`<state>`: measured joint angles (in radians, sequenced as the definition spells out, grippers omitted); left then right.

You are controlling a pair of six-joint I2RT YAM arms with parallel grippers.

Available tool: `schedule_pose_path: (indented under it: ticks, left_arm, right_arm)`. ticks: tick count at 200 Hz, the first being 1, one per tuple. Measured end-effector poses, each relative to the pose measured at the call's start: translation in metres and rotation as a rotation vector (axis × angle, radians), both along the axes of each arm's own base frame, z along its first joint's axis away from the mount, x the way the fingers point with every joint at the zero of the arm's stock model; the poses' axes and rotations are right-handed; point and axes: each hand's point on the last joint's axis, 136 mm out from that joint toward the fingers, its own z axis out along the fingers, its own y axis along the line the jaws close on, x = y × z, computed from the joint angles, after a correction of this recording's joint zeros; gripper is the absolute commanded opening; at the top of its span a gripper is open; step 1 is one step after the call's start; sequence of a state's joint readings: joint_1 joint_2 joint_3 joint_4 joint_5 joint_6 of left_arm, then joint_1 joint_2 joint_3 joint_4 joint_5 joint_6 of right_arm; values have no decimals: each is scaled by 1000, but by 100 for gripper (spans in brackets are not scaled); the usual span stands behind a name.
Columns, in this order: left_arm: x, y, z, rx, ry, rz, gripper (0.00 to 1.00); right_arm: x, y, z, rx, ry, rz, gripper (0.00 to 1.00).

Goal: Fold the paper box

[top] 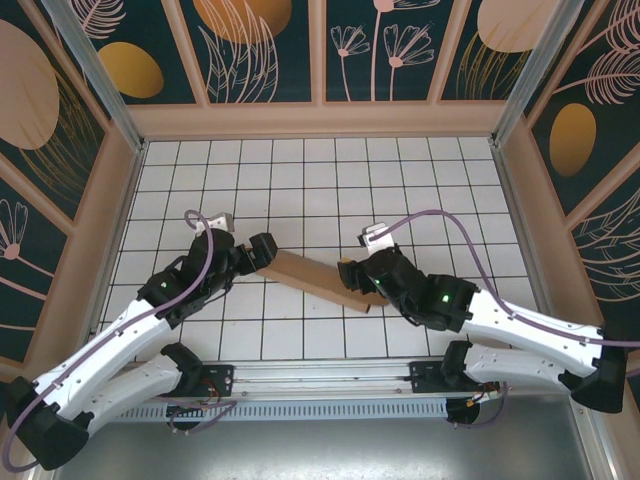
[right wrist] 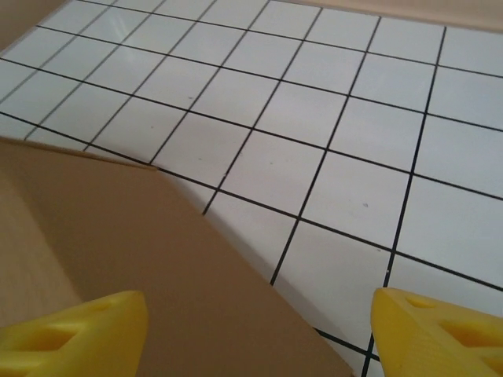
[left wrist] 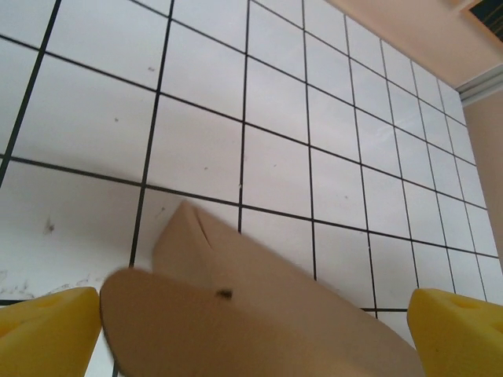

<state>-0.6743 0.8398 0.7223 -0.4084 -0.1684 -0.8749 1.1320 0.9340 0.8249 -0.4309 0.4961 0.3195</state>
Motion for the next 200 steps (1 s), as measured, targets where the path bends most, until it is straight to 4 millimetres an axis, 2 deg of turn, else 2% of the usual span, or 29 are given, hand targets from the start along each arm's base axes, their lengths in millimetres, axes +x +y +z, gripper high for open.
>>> schedule_pose_path:
  ticks: [23, 43, 62, 82, 98, 115, 133, 164, 176, 200]
  left_arm:
    - [-1, 4, 9, 16, -41, -7, 99]
    - [3, 2, 18, 33, -59, -17, 99]
    - [13, -4, 20, 61, -50, -16, 99]
    - [17, -5, 8, 97, -18, -11, 99]
    - [15, -7, 1, 91, 3, -21, 99]
    - [9, -9, -11, 72, 41, -34, 99]
    - [2, -10, -25, 72, 81, -49, 99]
    - [2, -8, -30, 91, 94, -54, 99]
    - [7, -8, -36, 118, 111, -54, 99]
    - [30, -8, -52, 181, 145, -51, 99]
  right_arm:
    - [-4, 6, 10, -40, -13, 76, 73]
    - [-7, 18, 5, -87, -3, 160, 75]
    - [-8, 31, -18, -169, 32, 225, 75]
    - [-5, 40, -59, -263, 112, 258, 75]
    - [2, 36, -96, -325, 197, 241, 70]
    - [12, 25, -125, -304, 314, 197, 62]
    - [24, 15, -137, -231, 391, 151, 52]
    - [33, 14, -160, -170, 494, 119, 45]
    - [37, 16, -163, -147, 509, 112, 43]
    - [51, 17, -162, -119, 494, 93, 41]
